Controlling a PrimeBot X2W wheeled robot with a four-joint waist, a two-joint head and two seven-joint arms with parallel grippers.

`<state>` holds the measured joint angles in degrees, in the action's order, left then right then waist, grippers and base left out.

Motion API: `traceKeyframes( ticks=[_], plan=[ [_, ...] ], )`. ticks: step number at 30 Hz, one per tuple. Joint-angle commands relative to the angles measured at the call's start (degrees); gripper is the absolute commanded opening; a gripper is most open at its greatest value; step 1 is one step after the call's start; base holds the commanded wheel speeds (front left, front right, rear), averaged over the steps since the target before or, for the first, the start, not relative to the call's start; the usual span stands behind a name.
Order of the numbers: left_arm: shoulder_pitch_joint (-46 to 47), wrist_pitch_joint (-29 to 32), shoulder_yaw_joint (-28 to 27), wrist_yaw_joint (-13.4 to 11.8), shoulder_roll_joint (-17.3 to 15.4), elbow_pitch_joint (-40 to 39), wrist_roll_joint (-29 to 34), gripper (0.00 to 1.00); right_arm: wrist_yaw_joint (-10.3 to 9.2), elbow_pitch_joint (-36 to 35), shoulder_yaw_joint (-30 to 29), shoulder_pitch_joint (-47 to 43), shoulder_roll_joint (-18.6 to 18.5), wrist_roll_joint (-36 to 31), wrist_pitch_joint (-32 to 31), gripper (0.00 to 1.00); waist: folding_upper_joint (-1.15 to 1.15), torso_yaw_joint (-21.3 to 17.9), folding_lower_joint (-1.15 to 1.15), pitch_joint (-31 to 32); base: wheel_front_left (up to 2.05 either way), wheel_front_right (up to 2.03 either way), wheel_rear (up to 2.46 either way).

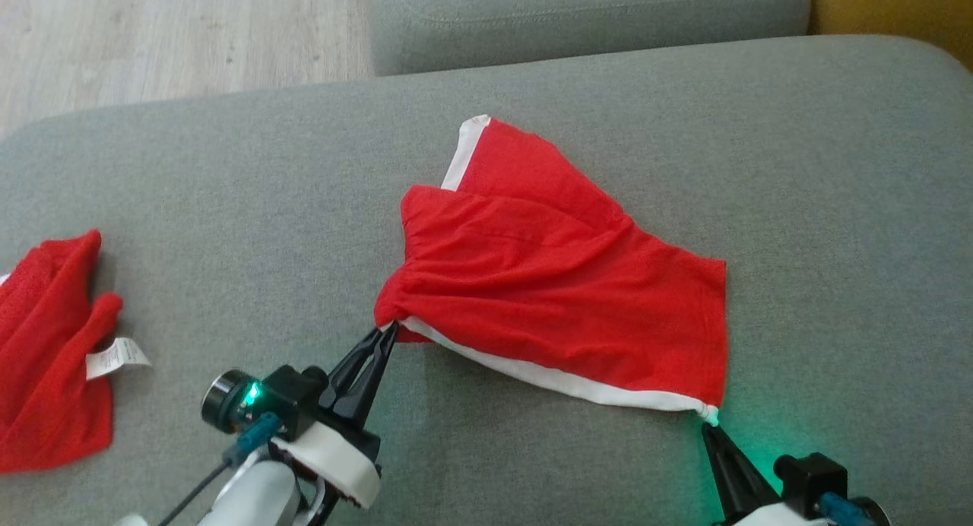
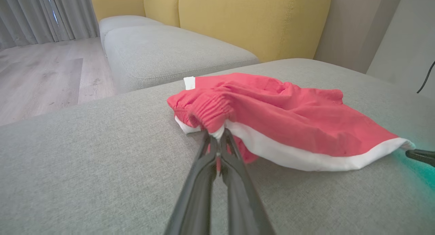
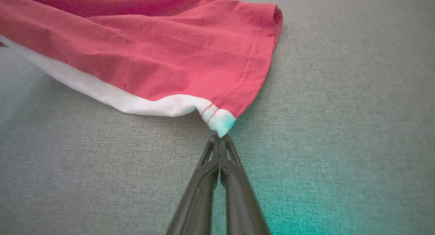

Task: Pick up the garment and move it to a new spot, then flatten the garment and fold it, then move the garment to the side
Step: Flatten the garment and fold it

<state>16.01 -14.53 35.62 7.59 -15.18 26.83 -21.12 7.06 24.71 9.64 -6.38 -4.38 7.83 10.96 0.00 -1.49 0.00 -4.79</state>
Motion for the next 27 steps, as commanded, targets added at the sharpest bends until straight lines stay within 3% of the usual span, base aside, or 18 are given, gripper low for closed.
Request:
traceKeyframes(
  ticks=[1,12,21,27],
  plan=[
    [1.12,-0.47,-1.95,-0.10,-1.12,-1.24,0.02,0.00,0.43,-1.23,1.35,1.82,-0.89,-0.49,1.06,0.00,0.00,-0.24,0.00,0.53,0.00,0.00,0.00],
    [-1.30,-0.47,-2.04,-0.10,-1.49,-2.60,-0.20,0.00,0.43,-3.44,0.28,0.77,-1.37,-1.59,3.34,0.00,0.00,-1.29,0.00,4.26,0.00,0.00,0.00],
    [-1.89,-0.47,-2.28,-0.10,-3.69,-10.18,-1.38,0.00,0.43,-16.00,-3.41,0.40,-0.80,-3.29,4.01,0.00,0.00,-2.96,0.00,7.63,0.00,0.00,0.00],
    [3.23,-0.20,2.60,-0.10,-6.88,-16.72,-4.43,0.00,0.43,-26.90,-7.43,2.84,-1.77,-3.70,4.03,0.00,0.00,-3.61,0.00,10.04,0.00,0.00,0.00]
  ],
)
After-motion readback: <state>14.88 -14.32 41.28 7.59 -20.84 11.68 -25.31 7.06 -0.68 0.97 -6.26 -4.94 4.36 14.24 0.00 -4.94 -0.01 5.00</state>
